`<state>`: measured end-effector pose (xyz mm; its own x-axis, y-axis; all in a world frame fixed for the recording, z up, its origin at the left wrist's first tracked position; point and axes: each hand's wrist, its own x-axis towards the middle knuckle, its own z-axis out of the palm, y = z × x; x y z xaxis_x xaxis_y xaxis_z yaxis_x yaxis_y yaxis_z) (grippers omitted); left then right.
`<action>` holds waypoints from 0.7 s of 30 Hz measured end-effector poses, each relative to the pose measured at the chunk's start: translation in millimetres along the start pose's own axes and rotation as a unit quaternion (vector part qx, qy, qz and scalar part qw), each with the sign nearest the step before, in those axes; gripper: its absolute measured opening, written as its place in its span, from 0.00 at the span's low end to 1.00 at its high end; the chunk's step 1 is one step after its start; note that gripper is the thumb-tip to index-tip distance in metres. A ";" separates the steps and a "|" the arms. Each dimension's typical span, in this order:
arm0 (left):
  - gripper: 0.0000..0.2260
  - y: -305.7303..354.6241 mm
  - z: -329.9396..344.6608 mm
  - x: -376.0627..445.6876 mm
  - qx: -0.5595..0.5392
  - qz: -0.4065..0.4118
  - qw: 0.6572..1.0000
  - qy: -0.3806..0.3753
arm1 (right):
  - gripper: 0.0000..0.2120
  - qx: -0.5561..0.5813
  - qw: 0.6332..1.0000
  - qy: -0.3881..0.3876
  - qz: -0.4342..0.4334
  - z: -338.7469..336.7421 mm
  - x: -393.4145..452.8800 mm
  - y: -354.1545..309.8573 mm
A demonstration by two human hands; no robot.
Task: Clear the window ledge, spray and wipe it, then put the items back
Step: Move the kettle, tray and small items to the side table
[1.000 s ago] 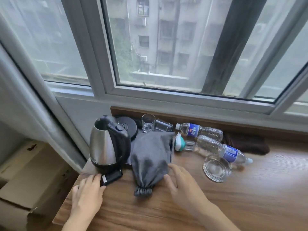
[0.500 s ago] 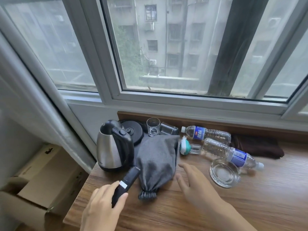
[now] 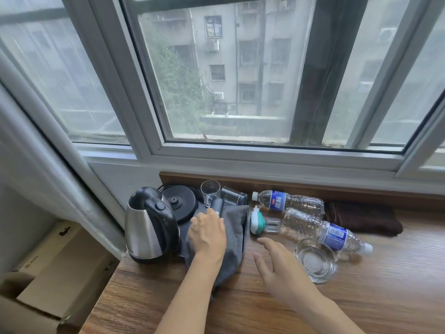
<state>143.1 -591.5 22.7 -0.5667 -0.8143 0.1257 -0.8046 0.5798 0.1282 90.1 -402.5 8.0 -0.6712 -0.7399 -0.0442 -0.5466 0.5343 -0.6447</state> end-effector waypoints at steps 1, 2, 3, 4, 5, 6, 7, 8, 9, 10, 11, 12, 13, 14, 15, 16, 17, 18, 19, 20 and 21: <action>0.17 -0.4 4.0 1.4 0.007 -0.003 1.000 -0.002 | 0.24 0.001 1.000 0.000 0.003 -1.8 0.1 4.5; 0.17 -0.6 7.0 2.0 0.016 -0.004 1.000 0.000 | 0.24 0.001 1.000 0.001 0.004 -3.0 0.7 8.8; 0.17 -0.8 9.6 1.7 0.024 -0.002 1.000 0.000 | 0.24 0.000 1.000 -0.001 0.006 -4.0 1.1 12.4; 0.18 -0.6 11.4 1.2 0.028 -0.002 1.000 -0.004 | 0.23 0.001 1.000 -0.002 0.006 -4.7 2.0 15.1; 0.19 0.3 11.2 -0.4 0.031 -0.005 0.999 -0.008 | 0.23 0.002 1.000 -0.004 0.006 -5.3 2.9 16.6; 0.20 1.3 10.2 -3.6 0.034 -0.011 0.999 -0.010 | 0.23 0.003 1.000 -0.006 0.005 -5.4 4.4 17.5; 0.22 2.1 7.1 -8.5 0.034 -0.017 0.999 -0.007 | 0.22 0.003 1.000 -0.009 0.004 -5.3 6.2 17.3; 0.22 2.0 2.2 -15.6 0.027 -0.014 1.000 0.003 | 0.22 0.006 1.000 -0.011 0.000 -4.6 8.8 16.9; 0.22 0.5 -5.1 -26.1 0.011 0.003 1.000 0.024 | 0.22 0.013 1.000 -0.016 -0.002 -3.6 11.5 16.2; 0.21 -3.6 -12.4 -40.5 -0.012 0.029 0.998 0.054 | 0.21 0.022 1.000 -0.021 -0.003 -2.2 14.6 15.2; 0.19 -8.7 -19.3 -57.1 -0.039 0.058 0.993 0.098 | 0.20 0.034 0.999 -0.028 0.002 -0.5 17.9 14.1; 0.17 -15.5 -25.2 -74.2 -0.071 0.081 0.984 0.140 | 0.20 0.049 0.998 -0.034 0.009 1.0 21.2 12.5; 0.15 -24.9 -30.7 -89.8 -0.103 0.088 0.975 0.174 | 0.19 0.065 0.997 -0.041 0.018 3.2 24.2 10.6; 0.14 -37.2 -37.5 -102.5 -0.134 0.080 0.966 0.204 | 0.18 0.080 0.995 -0.045 0.023 6.8 27.4 8.9; 0.14 -51.9 -43.6 -111.1 -0.165 0.057 0.957 0.233 | 0.18 0.094 0.994 -0.047 0.028 11.1 31.2 6.4; 0.13 -68.8 -48.8 -115.1 -0.200 0.020 0.944 0.262 | 0.18 0.106 0.993 -0.049 0.034 15.6 35.3 3.5; 0.12 -87.3 -54.7 -114.1 -0.241 -0.025 0.929 0.280 | 0.20 0.116 0.991 -0.053 0.042 21.0 40.1 -0.1; 0.11 -106.3 -61.2 -109.3 -0.287 -0.072 0.911 0.286 | 0.22 0.122 0.989 -0.060 0.052 27.1 45.3 -3.2; 0.08 -127.6 -63.9 -100.1 -0.326 -0.114 0.894 0.286 | 0.25 0.122 0.988 -0.068 0.064 33.0 50.6 -6.4; 0.07 -151.5 -62.0 -88.5 -0.353 -0.147 0.881 0.279 | 0.28 0.119 0.987 -0.075 0.076 38.8 56.2 -9.0; 0.08 -175.6 -56.2 -75.2 -0.371 -0.169 0.874 0.265 | 0.31 0.117 0.986 -0.082 0.085 44.1 61.5 -11.7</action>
<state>337.0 -630.5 45.9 0.0006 -0.9293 0.3693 -0.4620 0.3273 0.8243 77.3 -472.3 -20.8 -0.6427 -0.7140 -0.2778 -0.2890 0.5618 -0.7751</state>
